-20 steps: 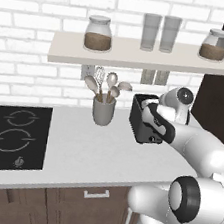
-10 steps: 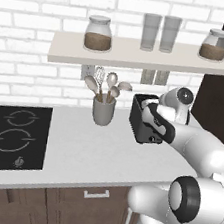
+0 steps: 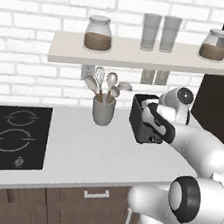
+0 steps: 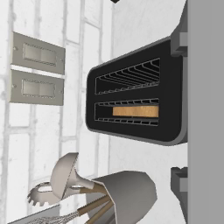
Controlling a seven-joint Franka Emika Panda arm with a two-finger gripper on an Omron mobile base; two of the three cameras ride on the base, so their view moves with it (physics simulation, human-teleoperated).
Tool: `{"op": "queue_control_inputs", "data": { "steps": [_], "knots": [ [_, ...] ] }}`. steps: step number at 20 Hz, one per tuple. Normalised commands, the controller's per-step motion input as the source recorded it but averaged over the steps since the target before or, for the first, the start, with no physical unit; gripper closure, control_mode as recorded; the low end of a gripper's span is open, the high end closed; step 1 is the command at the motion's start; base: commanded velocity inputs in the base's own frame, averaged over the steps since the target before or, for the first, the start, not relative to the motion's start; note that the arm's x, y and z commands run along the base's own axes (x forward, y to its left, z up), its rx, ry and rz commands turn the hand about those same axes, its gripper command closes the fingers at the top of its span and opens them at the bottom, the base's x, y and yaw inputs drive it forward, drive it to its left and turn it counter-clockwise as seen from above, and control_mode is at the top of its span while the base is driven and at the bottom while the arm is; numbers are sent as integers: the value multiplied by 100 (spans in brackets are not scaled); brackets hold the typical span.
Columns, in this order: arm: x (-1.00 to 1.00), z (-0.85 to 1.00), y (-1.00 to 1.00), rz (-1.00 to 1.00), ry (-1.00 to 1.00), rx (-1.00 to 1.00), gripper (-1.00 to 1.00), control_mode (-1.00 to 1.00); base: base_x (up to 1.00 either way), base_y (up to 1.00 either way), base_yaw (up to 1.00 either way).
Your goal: Start the toaster. Once the lever pops up, take the bread to the plate on the dining counter.
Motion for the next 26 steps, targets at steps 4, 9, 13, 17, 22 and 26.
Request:
{"op": "queue_control_inputs", "data": {
  "steps": [4, 9, 13, 17, 22, 26],
  "knots": [
    [0, 0, 0, 0, 0, 0, -100, -100, 0, 0, 0],
    [0, 0, 0, 0, 0, 0, -100, -100, 0, 0, 0],
    [0, 0, 0, 0, 0, 0, -100, -100, 0, 0, 0],
    [0, 0, 0, 0, 0, 0, -100, -100, 0, 0, 0],
    [0, 0, 0, 0, 0, 0, -100, -100, 0, 0, 0],
    [0, 0, 0, 0, 0, 0, -100, -100, 0, 0, 0]
  ]
}}
